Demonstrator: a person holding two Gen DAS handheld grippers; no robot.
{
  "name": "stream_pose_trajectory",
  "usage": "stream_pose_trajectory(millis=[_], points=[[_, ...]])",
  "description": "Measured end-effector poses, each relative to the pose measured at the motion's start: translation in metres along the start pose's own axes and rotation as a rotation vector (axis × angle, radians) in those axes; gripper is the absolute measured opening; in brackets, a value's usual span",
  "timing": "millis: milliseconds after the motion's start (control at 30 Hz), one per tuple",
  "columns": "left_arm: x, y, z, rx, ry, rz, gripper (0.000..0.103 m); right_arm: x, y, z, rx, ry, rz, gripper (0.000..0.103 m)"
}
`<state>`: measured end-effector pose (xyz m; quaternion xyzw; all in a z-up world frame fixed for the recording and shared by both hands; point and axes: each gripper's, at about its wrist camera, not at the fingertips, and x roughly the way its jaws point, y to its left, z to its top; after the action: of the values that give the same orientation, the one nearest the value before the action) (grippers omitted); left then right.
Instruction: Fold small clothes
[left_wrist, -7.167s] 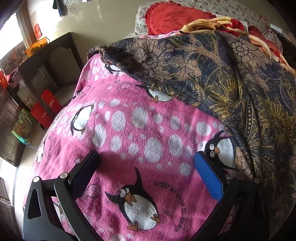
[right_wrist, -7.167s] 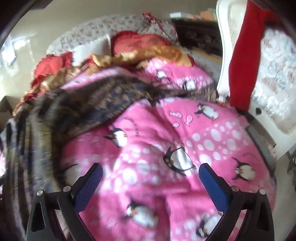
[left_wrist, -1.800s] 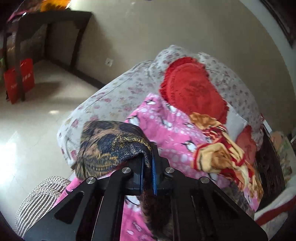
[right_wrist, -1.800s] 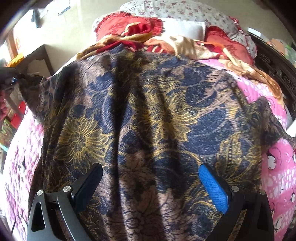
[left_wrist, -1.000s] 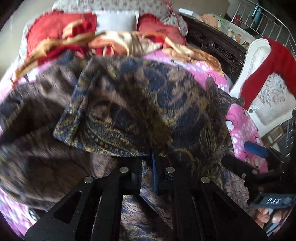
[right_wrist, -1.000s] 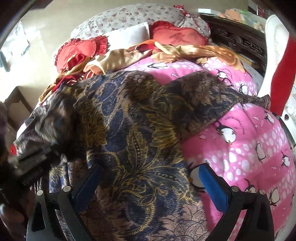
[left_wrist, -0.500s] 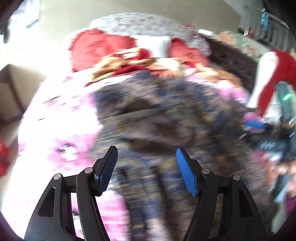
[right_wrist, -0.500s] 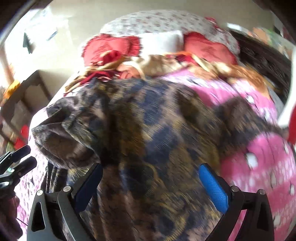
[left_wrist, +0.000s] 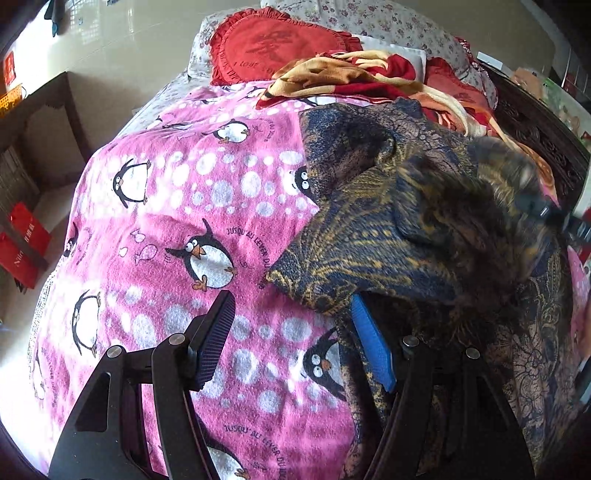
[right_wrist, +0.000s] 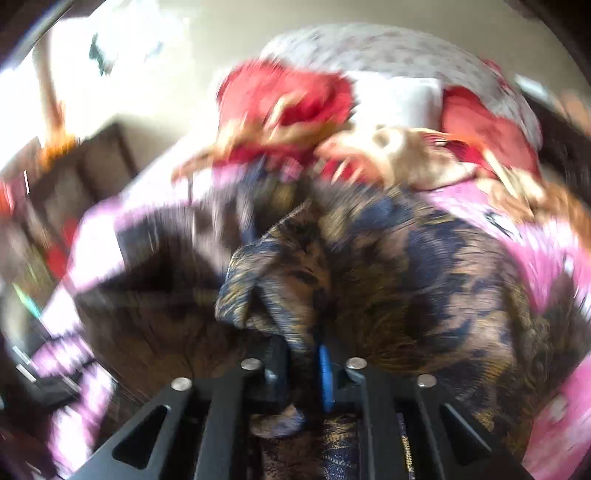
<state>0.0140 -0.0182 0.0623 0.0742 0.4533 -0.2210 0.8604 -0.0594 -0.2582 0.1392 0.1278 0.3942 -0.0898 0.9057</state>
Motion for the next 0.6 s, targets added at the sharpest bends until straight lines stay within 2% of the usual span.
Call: stream_pose_trajectory(millis=[100, 167, 300, 333, 367, 400, 433, 500, 567, 600], points=[[-0.003, -0.002, -0.008, 0.014, 0.009, -0.006, 0.066, -0.044, -0.034, 0.005, 0.088, -0.114, -0.045, 0.008], [0.0, -0.008, -0.013, 0.024, 0.014, 0.0, 0.066, -0.064, -0.054, 0.003, 0.124, -0.145, -0.11, 0.008], [0.015, -0.019, -0.015, 0.023, 0.043, 0.01, 0.066, -0.066, -0.088, -0.018, 0.157, -0.06, -0.231, 0.008], [0.016, -0.021, -0.015, 0.02, 0.04, 0.014, 0.066, -0.06, -0.099, -0.026, 0.187, -0.011, -0.277, 0.011], [0.016, -0.022, -0.015, 0.02, 0.035, 0.018, 0.066, -0.055, -0.105, -0.029, 0.204, 0.027, -0.293, 0.027], [0.017, -0.023, -0.014, 0.018, 0.032, 0.024, 0.066, -0.054, -0.112, -0.035, 0.221, 0.068, -0.326, 0.047], [0.017, -0.022, -0.012, 0.013, 0.029, 0.026, 0.066, -0.057, -0.115, -0.037, 0.231, 0.068, -0.351, 0.05], [0.018, -0.021, -0.008, -0.003, 0.017, 0.02, 0.066, -0.074, -0.11, -0.031, 0.23, -0.011, -0.344, 0.05], [0.019, -0.019, -0.006, -0.022, 0.013, 0.01, 0.066, -0.083, -0.083, -0.014, 0.155, -0.062, -0.244, 0.05], [0.02, -0.019, -0.006, -0.029, 0.012, 0.008, 0.066, -0.081, -0.064, -0.004, 0.097, -0.068, -0.163, 0.05]])
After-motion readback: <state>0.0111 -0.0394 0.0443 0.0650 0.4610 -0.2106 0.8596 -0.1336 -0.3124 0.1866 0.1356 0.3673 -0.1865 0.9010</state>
